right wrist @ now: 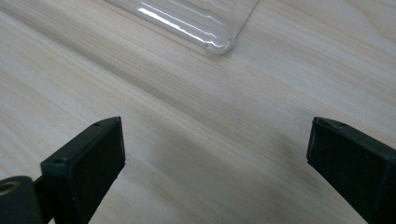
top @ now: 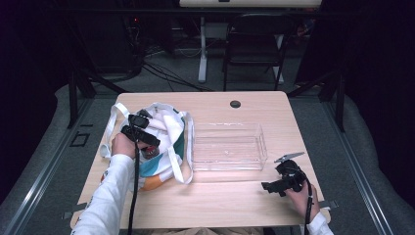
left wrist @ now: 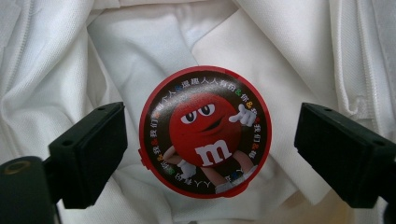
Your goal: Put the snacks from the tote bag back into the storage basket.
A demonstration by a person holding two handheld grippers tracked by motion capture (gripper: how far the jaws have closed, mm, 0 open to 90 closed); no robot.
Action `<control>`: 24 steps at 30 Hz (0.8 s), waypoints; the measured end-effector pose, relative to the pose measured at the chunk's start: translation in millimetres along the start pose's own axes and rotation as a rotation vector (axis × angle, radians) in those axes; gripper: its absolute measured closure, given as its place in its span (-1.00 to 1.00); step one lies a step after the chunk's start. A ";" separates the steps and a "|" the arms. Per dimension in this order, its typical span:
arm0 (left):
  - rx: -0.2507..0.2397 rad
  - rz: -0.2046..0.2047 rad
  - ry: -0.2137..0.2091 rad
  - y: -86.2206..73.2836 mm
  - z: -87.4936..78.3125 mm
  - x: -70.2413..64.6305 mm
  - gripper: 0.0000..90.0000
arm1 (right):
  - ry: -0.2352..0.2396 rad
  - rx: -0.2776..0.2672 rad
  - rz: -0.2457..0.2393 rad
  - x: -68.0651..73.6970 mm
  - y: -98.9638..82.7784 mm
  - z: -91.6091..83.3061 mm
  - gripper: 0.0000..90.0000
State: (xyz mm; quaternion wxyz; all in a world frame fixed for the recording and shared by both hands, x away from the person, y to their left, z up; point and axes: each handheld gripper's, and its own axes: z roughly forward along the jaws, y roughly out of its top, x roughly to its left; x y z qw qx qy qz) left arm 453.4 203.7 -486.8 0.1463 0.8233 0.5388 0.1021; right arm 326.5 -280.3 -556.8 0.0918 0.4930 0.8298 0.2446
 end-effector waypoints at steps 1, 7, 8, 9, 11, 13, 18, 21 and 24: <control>-0.002 0.002 0.003 -0.3 0.7 0.4 -0.70 | 0.001 0.007 -0.004 -0.7 0.0 -0.5 -0.91; 0.021 0.000 0.019 -0.9 5.9 -0.2 -0.56 | 0.004 -0.013 0.005 0.6 -0.1 -0.1 -0.91; 0.023 0.004 0.024 -1.0 6.7 -0.7 -0.56 | 0.004 -0.013 0.005 0.6 -0.1 -0.1 -0.91; 0.028 0.005 0.028 -0.9 6.9 -1.2 -0.51 | 0.005 -0.013 0.005 0.6 -0.2 -0.1 -0.91; 0.034 0.006 0.032 -0.7 7.5 -2.2 -0.46 | 0.005 -0.014 0.005 0.6 -0.1 -0.1 -0.91; 0.033 0.019 0.040 -0.9 8.1 -3.8 -0.43 | 0.004 -0.015 0.007 0.6 -0.1 0.0 -0.91; 0.041 0.044 0.035 -1.4 6.4 -3.4 -0.43 | 0.007 -0.012 0.003 0.5 0.2 0.0 -0.91; 0.031 0.043 0.039 -2.5 3.9 -3.3 -0.42 | 0.006 -0.012 0.005 0.5 0.2 0.1 -0.91; 0.026 0.045 0.041 -3.4 0.7 -2.7 -0.42 | 0.006 -0.011 0.010 0.5 0.3 0.1 -0.91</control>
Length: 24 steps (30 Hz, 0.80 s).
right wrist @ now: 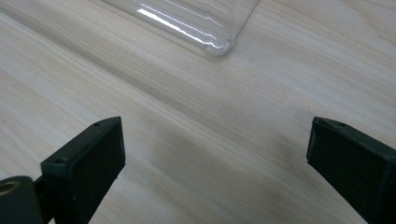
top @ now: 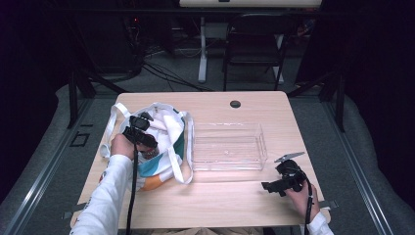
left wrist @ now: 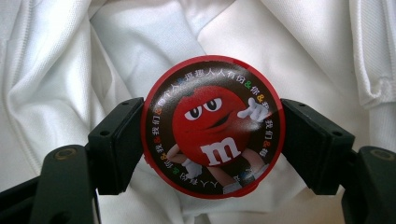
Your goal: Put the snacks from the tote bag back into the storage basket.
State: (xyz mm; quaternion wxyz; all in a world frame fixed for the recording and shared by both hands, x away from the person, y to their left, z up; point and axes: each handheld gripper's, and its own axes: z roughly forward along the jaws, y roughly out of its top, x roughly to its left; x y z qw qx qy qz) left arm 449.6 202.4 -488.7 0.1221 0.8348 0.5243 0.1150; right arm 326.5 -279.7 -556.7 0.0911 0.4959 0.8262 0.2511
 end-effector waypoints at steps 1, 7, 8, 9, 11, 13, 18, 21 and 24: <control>0.007 0.008 -0.003 0.1 -1.5 0.8 -0.42 | 0.001 0.001 -0.003 0.1 0.1 0.1 -0.91; -0.001 0.015 0.006 0.8 -10.0 2.4 -0.41 | 0.004 0.000 -0.003 0.2 0.2 0.0 -0.91; -0.007 0.012 0.010 1.0 -11.8 2.0 -0.41 | 0.005 0.001 -0.004 0.0 0.3 0.1 -0.91; -0.004 0.021 0.009 1.7 -14.2 2.2 -0.41 | 0.006 0.002 -0.003 -0.2 0.4 0.3 -0.91; -0.011 0.022 0.014 2.6 -18.4 1.3 -0.41 | 0.006 0.002 -0.005 -0.2 0.5 0.3 -0.91; -0.007 0.035 0.011 3.9 -23.3 1.2 -0.41 | 0.005 0.002 -0.004 -0.2 0.4 0.3 -0.91; -0.009 0.046 0.013 5.2 -32.4 -1.0 -0.41 | 0.004 0.002 -0.002 -0.6 0.5 0.3 -0.91; -0.013 0.053 0.017 6.4 -38.3 -0.4 -0.41 | 0.002 0.000 -0.007 0.3 0.0 0.1 -0.91; -0.019 0.048 0.011 7.3 -42.9 0.3 -0.41 | -0.002 -0.001 0.000 -0.1 -0.5 0.0 -0.91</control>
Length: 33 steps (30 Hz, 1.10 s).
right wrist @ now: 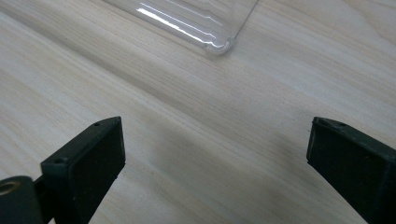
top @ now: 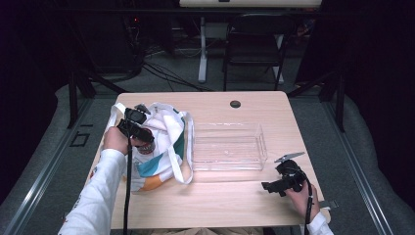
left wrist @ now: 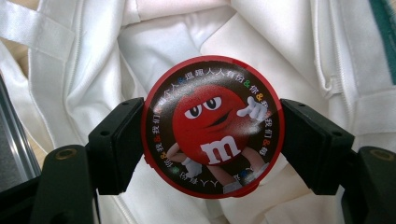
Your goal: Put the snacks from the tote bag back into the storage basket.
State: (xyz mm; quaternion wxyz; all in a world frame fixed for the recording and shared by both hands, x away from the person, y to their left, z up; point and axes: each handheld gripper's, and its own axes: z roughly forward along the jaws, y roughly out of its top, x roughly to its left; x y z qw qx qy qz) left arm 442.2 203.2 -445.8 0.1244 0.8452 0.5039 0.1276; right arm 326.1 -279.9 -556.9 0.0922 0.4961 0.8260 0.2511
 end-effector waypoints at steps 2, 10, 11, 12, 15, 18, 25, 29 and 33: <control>-0.001 0.002 0.002 0.9 -3.8 -0.2 -0.41 | 0.001 0.000 -0.001 0.2 0.1 0.1 -0.91; -0.005 0.009 -0.013 4.4 -17.7 1.2 -0.41 | 0.012 -0.007 -0.004 0.3 1.2 1.5 -0.91; -0.007 0.010 -0.011 5.2 -21.1 1.4 -0.41 | 0.009 0.008 -0.011 -0.2 2.0 1.3 -0.91; -0.010 0.013 -0.004 5.6 -24.0 1.3 -0.41 | 0.004 0.013 -0.005 0.4 2.4 2.6 -0.91; -0.010 0.011 -0.008 5.8 -28.0 2.0 -0.41 | 0.017 0.008 -0.007 2.9 2.1 4.6 -0.91; -0.022 0.005 -0.010 6.2 -30.2 1.9 -0.41 | 0.011 0.002 -0.012 3.2 3.4 4.0 -0.91; -0.023 0.024 -0.017 11.6 -33.9 -3.3 -0.39 | 0.005 0.018 -0.024 0.9 4.0 4.5 -0.91; -0.005 0.037 -0.015 14.4 -33.5 -6.9 -0.39 | 0.014 0.013 -0.014 2.1 3.9 5.4 -0.91; -0.019 0.045 -0.005 18.1 -40.5 -11.3 -0.39 | 0.011 0.008 -0.013 2.3 3.4 3.1 -0.91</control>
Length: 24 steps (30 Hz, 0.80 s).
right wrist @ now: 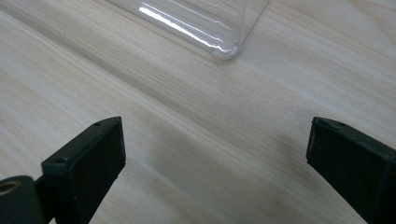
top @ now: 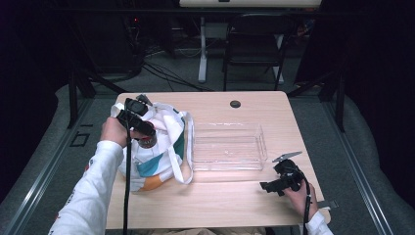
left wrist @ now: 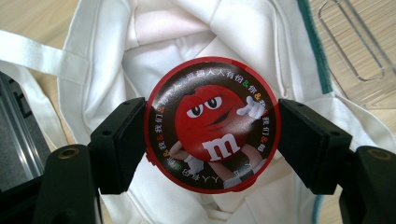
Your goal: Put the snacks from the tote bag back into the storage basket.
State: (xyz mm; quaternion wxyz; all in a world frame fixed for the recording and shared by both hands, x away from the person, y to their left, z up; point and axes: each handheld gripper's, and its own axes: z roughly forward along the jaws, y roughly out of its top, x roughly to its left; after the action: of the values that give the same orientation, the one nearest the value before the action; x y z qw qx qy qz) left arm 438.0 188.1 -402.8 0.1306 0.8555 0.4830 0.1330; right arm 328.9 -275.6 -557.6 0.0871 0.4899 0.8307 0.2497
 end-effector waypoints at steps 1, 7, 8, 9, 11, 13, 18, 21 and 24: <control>0.000 -0.001 -0.001 1.4 -2.3 -0.8 -0.39 | -0.005 0.005 -0.003 -1.0 -0.2 -0.5 -0.91; -0.009 0.023 -0.004 8.7 -14.2 -9.0 -0.39 | -0.003 -0.004 0.001 -0.3 0.4 0.2 -0.91; -0.010 0.027 -0.002 9.8 -15.7 -10.4 -0.39 | -0.001 0.000 -0.003 -0.2 0.6 0.2 -0.91; -0.014 0.028 0.001 10.7 -16.9 -11.6 -0.39 | 0.004 -0.004 0.001 0.2 0.6 0.0 -0.91; -0.011 0.036 0.002 12.7 -19.7 -13.2 -0.39 | 0.005 -0.009 0.001 0.5 0.8 -0.4 -0.91; -0.018 0.042 0.002 14.2 -21.9 -14.7 -0.39 | 0.008 -0.005 -0.002 0.0 0.1 -0.9 -0.91; -0.015 0.064 -0.001 19.5 -29.0 -19.0 -0.39 | -0.008 -0.014 0.000 -1.0 -1.9 -2.4 -0.91; -0.032 0.069 -0.003 22.3 -33.6 -23.2 -0.39 | -0.014 -0.004 -0.002 -1.4 -3.0 -3.7 -0.91; -0.036 0.084 -0.006 25.1 -37.4 -27.6 -0.39 | -0.010 -0.010 -0.004 -1.6 -3.9 -4.6 -0.91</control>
State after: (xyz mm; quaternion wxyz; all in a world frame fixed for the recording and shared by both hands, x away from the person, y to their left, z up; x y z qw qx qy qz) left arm 430.9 155.4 -361.9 0.1415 0.8730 0.4438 0.1445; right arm 324.9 -280.0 -555.7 0.0941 0.4889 0.8300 0.2514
